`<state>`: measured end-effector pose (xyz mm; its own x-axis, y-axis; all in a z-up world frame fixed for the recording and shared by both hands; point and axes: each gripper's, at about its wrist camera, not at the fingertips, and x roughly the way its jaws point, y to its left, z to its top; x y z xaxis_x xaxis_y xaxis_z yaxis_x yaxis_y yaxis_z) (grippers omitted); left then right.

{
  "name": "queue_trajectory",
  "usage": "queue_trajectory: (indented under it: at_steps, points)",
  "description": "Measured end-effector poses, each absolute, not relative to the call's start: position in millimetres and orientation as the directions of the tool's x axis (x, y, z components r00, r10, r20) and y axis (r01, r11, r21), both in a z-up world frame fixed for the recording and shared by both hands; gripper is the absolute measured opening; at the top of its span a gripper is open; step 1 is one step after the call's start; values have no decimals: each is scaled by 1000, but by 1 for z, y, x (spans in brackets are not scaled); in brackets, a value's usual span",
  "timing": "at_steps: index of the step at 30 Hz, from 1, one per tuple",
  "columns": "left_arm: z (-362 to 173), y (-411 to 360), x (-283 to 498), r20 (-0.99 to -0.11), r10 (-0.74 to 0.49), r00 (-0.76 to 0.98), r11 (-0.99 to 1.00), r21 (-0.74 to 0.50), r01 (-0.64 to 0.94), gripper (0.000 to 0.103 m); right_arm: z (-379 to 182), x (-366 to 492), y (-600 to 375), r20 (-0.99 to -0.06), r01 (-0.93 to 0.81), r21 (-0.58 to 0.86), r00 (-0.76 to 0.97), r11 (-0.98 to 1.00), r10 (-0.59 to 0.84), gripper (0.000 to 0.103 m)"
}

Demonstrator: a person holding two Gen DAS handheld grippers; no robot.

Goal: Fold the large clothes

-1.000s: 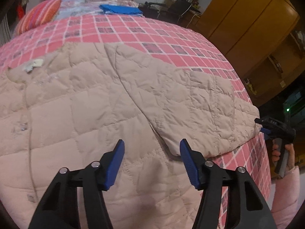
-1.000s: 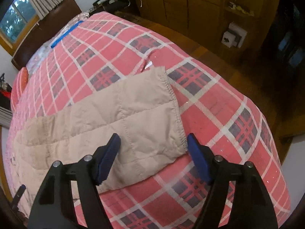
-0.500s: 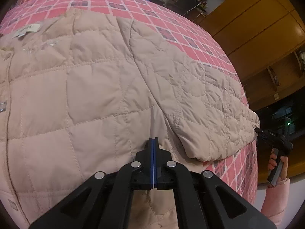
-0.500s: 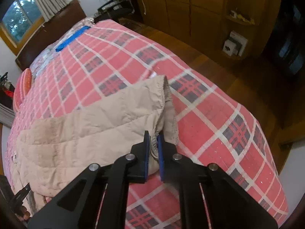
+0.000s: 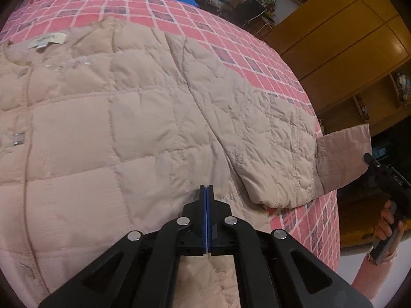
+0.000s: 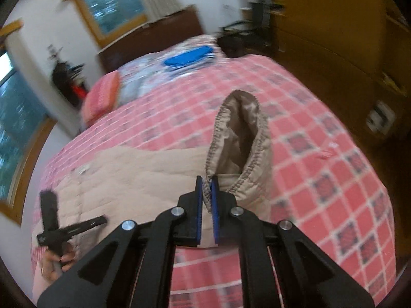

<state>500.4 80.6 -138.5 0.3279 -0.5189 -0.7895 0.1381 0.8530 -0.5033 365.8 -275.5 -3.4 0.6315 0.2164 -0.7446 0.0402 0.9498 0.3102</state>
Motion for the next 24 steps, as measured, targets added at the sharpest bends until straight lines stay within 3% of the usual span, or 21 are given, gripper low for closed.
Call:
queue_trajectory:
  at_steps: [11, 17, 24]
  points:
    - [-130, 104, 500, -741, -572, 352, 813, -568, 128, 0, -17, 381, -132, -752, -254, 312, 522, 916, 401, 5]
    - [-130, 100, 506, -688, -646, 329, 753, -645, 130, 0, -58, 398, -88, -805, -291, 304, 430, 907, 408, 5]
    - [-135, 98, 514, -689, -646, 328, 751, -651, 111, 0, -109, 408, -74, -855, -266, 296, 354, 917, 379, 5]
